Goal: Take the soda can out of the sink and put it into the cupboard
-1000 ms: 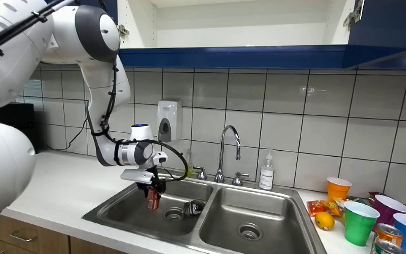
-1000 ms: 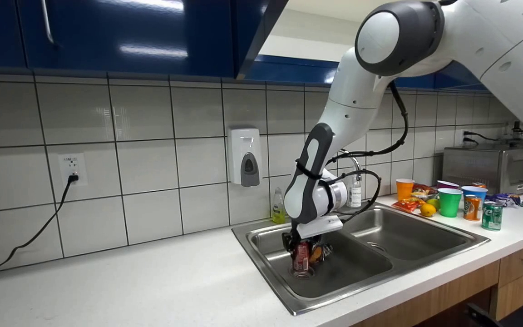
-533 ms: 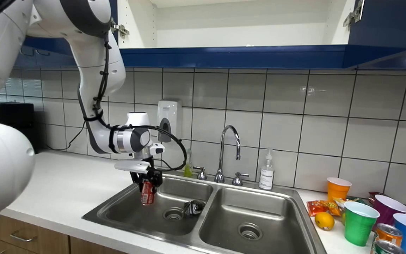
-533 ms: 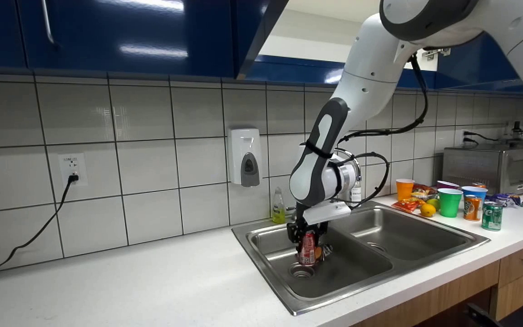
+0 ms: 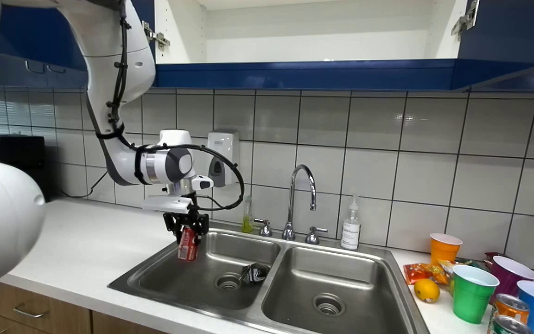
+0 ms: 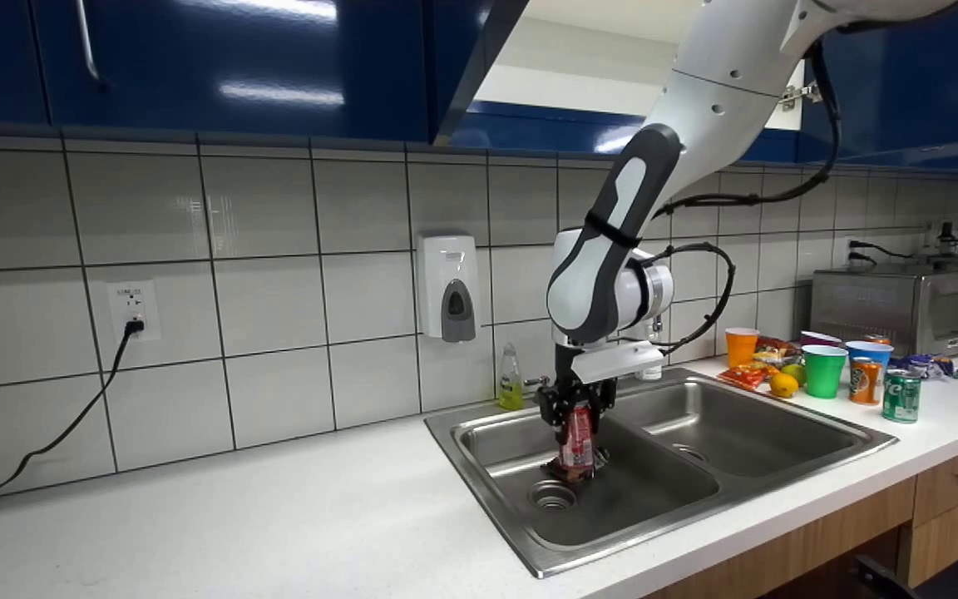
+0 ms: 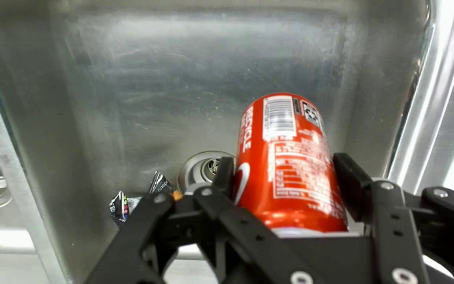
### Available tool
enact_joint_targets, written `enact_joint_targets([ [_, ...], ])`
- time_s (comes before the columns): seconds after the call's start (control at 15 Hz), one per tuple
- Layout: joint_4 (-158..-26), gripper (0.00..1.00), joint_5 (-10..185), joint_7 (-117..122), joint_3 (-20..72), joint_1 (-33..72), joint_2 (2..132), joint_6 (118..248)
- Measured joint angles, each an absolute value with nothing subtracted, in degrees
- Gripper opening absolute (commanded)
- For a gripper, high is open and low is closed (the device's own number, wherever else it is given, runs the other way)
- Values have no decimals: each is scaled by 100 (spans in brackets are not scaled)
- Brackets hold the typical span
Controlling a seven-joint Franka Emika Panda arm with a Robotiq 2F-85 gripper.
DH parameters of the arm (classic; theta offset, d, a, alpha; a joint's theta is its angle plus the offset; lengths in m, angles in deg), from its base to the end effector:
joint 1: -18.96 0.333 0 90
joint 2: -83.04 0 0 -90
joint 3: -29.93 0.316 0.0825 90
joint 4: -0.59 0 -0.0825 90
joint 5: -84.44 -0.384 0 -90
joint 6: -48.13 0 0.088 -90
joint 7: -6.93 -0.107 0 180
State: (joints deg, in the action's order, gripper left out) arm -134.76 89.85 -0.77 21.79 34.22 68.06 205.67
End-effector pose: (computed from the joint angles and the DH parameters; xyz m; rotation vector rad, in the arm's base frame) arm 0.5196 0.0675 0.2302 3.0711 0.1260 0.2091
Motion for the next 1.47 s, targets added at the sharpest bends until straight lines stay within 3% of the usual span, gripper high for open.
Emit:
enact_joint_targets([
  [1.47, -14416, 40, 9001, -169, 2927, 2644, 9372, 18750],
])
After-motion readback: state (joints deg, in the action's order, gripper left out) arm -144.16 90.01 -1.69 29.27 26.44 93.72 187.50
